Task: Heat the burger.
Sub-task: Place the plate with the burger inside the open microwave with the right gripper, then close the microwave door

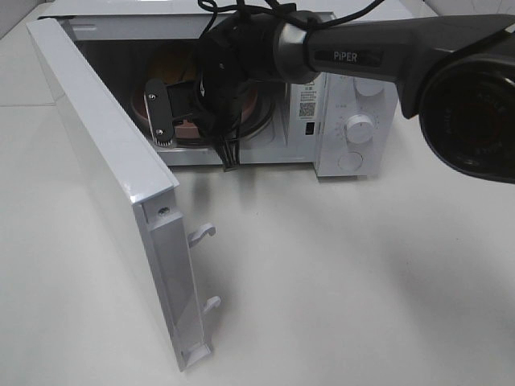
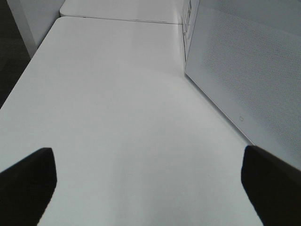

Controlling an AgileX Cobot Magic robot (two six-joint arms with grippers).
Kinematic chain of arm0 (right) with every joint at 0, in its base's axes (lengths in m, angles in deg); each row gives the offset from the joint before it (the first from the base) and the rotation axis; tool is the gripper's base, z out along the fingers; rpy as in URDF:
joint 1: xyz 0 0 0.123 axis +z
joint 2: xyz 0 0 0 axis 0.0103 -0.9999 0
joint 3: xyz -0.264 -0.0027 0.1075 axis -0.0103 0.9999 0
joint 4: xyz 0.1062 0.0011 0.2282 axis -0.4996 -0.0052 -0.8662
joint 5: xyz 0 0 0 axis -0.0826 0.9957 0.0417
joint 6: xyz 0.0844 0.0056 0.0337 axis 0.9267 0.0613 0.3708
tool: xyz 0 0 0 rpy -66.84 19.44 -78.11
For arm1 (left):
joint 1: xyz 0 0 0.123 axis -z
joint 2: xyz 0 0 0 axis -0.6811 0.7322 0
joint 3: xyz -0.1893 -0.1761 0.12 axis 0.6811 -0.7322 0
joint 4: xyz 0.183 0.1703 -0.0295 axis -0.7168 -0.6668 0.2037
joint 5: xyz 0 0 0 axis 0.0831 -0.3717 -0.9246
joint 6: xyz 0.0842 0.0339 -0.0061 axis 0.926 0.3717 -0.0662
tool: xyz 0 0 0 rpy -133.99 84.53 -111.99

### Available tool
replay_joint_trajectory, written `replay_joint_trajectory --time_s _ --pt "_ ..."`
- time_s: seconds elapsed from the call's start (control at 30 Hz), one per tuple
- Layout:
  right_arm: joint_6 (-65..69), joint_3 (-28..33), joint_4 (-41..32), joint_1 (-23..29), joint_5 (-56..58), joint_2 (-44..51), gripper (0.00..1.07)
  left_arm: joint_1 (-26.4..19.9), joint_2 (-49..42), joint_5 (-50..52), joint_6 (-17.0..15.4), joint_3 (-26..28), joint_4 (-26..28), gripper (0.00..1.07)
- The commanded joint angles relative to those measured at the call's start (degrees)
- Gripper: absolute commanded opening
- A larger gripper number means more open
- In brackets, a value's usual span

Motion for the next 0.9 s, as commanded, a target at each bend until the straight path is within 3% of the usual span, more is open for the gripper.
replay_joint_trajectory --time_s 0.03,0.13,0.17,0.47,0.57,0.9 --pt "1.03 -0.74 -0.23 -0.17 -1.32 0.4 0.2 -0.06 -0.17 0.29 -0.06 0.06 0.4 1.0" --pt "2.18 -0.74 -0.23 -0.17 -0.92 0.4 0.31 -0.06 -0.17 0.29 -0.06 0.06 0.4 1.0" --pt "2.29 -0.74 -0.23 -0.17 -0.06 0.4 0.38 -0.06 -0.17 0.29 -0.06 0.06 0.4 1.0" --pt "4.81 -0.74 -0.23 -0.17 1.55 1.03 0.66 -0.06 -0.17 0.29 -0.06 0.06 0.4 1.0" --pt "5.21 -0.74 -0.4 -0.11 2.18 1.89 0.72 -0.06 -0.17 0.29 -0.06 0.06 0.4 1.0" --pt "4.64 -0.74 -1.09 -0.11 5.27 3.09 0.73 -0.06 -0.17 0.29 -0.06 0.06 0.4 1.0"
